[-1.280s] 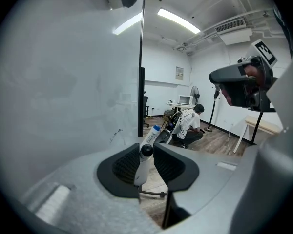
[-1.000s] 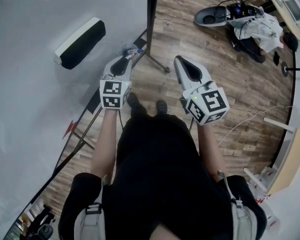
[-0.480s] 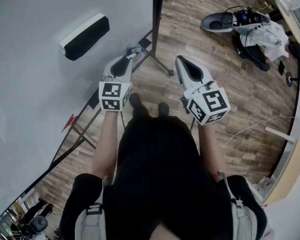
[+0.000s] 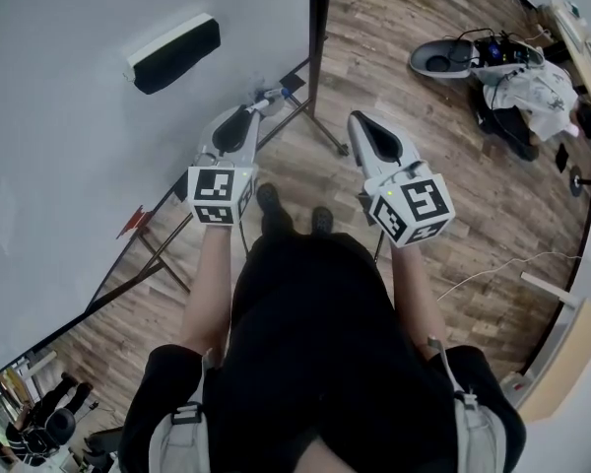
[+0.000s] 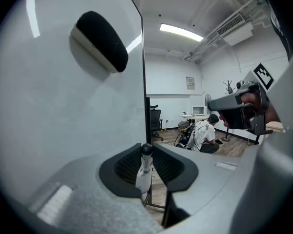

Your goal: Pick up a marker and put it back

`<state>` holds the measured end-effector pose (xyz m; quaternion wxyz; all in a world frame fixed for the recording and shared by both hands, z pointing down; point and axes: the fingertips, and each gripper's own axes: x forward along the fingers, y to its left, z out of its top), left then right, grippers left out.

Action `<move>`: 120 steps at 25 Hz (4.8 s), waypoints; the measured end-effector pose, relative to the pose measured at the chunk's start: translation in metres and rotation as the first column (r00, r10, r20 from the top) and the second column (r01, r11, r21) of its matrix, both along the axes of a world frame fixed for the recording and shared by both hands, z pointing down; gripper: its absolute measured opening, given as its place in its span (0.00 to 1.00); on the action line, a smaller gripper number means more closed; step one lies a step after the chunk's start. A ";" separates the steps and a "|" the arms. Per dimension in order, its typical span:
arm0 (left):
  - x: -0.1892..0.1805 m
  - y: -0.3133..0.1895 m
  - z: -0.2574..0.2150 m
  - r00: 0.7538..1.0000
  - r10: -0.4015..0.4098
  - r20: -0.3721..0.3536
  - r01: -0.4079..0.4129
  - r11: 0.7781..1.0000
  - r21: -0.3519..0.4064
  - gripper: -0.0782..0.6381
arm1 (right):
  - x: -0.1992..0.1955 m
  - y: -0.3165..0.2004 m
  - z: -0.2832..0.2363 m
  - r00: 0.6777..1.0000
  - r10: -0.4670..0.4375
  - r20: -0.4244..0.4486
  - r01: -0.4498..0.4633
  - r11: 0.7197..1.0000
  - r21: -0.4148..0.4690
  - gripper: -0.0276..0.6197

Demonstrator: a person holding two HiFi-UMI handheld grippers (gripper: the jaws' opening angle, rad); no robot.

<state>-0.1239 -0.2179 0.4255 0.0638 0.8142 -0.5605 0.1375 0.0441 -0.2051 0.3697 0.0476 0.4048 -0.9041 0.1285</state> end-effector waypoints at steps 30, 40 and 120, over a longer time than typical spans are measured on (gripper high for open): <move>0.011 0.113 -0.029 0.989 -0.143 -0.038 0.145 0.988 0.054 0.22 | 0.014 0.064 0.014 0.993 -0.117 0.025 0.117 0.993 -0.023 0.05; -0.014 0.167 -0.032 0.995 -0.076 -0.059 0.079 0.996 0.048 0.22 | -0.015 0.113 0.012 0.998 -0.063 -0.006 0.062 0.997 -0.038 0.05; -0.003 -0.024 0.006 0.958 -0.271 -0.092 0.277 0.959 0.057 0.22 | -0.007 -0.055 0.005 0.968 -0.250 -0.029 0.249 0.968 -0.015 0.05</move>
